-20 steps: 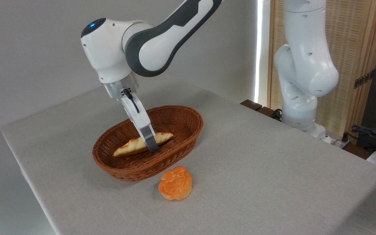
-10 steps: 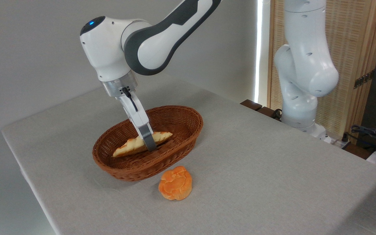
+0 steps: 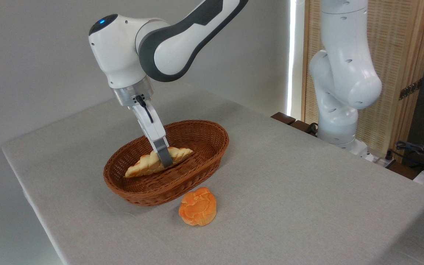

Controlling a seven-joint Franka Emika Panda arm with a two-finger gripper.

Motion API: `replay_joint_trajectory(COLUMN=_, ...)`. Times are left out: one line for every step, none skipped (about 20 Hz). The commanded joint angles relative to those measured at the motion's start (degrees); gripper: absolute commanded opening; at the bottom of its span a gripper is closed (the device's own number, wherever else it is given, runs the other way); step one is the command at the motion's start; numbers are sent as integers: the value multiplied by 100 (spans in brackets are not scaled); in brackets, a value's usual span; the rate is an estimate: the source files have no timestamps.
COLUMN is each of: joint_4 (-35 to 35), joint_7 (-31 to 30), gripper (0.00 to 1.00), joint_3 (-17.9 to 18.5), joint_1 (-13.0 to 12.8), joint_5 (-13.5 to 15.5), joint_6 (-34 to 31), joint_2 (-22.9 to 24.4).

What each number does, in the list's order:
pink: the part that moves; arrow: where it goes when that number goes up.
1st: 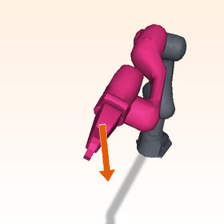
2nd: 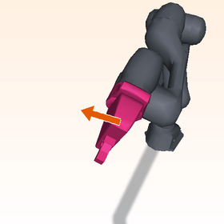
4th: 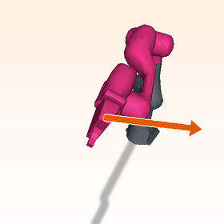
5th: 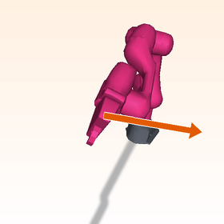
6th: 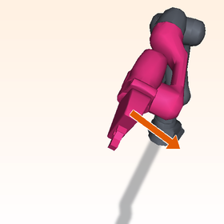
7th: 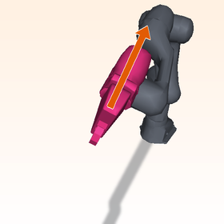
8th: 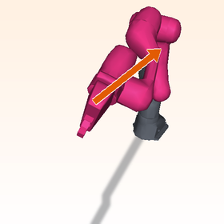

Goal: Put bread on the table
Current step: 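Lift the bread roll up out of the basket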

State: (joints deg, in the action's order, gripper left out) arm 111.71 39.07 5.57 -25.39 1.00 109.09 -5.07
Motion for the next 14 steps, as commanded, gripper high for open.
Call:
replay_joint_trajectory(joint_4=-35, joint_7=-92, gripper=22, joint_3=111, joint_1=43, joint_5=58, joint_6=-54, joint_2=322)
replay_joint_trajectory(joint_4=-35, joint_7=-92, gripper=23, joint_3=128, joint_1=52, joint_5=58, joint_6=-71, joint_2=419)
replay_joint_trajectory(joint_4=-35, joint_7=-83, gripper=23, joint_3=198, joint_1=60, joint_5=58, joint_6=-159, joint_2=498)
replay_joint_trajectory(joint_4=-35, joint_7=-66, gripper=23, joint_3=286, joint_1=61, joint_5=58, joint_6=-281, joint_2=577)
replay_joint_trajectory(joint_4=-35, joint_7=-48, gripper=24, joint_3=391, joint_1=61, joint_5=58, joint_6=-404, joint_2=673)
replay_joint_trajectory(joint_4=-35, joint_7=-39, gripper=25, joint_3=514, joint_1=61, joint_5=49, joint_6=-475, joint_2=787)
replay_joint_trajectory(joint_4=-35, joint_7=-39, gripper=26, joint_3=672, joint_1=61, joint_5=49, joint_6=-519, joint_2=884)
replay_joint_trajectory(joint_4=-35, joint_7=-48, gripper=26, joint_3=786, joint_1=61, joint_5=49, joint_6=-572, joint_2=972)
replay_joint_trajectory(joint_4=-35, joint_7=-66, gripper=26, joint_3=901, joint_1=69, joint_5=40, joint_6=-642, joint_2=1025)
replay_joint_trajectory(joint_4=-35, joint_7=-57, gripper=26, joint_3=1032, joint_1=69, joint_5=14, joint_6=-721, joint_2=1069)
replay_joint_trajectory(joint_4=-35, joint_7=-48, gripper=26, joint_3=1164, joint_1=69, joint_5=-12, joint_6=-818, joint_2=1096)
replay_joint_trajectory(joint_4=-26, joint_7=-22, gripper=29, joint_3=1270, joint_1=69, joint_5=-30, joint_6=-871, joint_2=1096)
replay_joint_trajectory(joint_4=-18, joint_7=4, gripper=30, joint_3=1375, joint_1=69, joint_5=-39, joint_6=-871, joint_2=1088)
replay_joint_trajectory(joint_4=-17, joint_7=83, gripper=30, joint_3=1516, joint_1=78, joint_5=-82, joint_6=-863, joint_2=1070)
